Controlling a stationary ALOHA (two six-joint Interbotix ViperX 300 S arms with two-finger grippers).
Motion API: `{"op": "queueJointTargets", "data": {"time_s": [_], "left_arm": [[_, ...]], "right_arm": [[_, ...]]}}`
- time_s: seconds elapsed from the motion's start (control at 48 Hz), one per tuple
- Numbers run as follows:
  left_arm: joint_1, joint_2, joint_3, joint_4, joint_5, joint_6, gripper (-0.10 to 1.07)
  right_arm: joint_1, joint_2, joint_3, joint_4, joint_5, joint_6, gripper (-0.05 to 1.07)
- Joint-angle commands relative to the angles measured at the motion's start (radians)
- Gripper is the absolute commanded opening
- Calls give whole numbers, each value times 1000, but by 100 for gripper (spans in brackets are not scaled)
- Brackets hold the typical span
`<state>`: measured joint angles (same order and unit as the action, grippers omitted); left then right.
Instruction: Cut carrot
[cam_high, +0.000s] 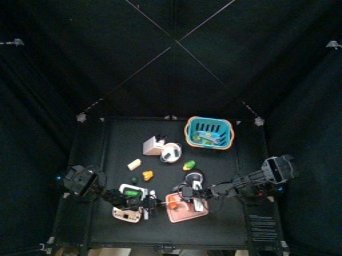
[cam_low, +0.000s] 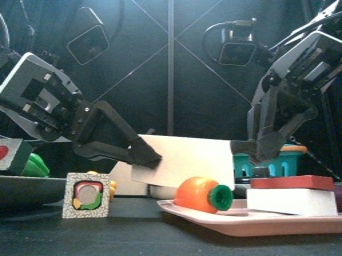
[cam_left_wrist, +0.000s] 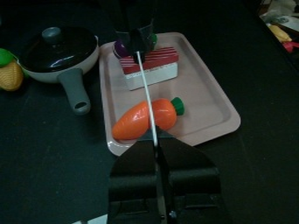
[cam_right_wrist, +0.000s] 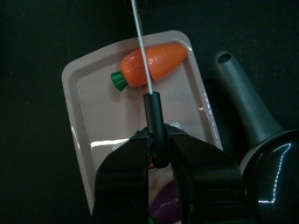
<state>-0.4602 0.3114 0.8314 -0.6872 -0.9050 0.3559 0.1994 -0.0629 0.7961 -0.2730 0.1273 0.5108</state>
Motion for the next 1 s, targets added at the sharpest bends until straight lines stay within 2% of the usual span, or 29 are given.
{"op": "queueJointTargets", "data": {"time_s": [0.0, 0.979], "left_arm": [[12, -6, -34, 5, -3, 3, 22], [25, 11, -49, 3, 23, -3, 22]], "right_arm": [[-26, -11, -34, 2, -9, 6, 42], [-25, 6, -38, 3, -9, 6, 42]]}}
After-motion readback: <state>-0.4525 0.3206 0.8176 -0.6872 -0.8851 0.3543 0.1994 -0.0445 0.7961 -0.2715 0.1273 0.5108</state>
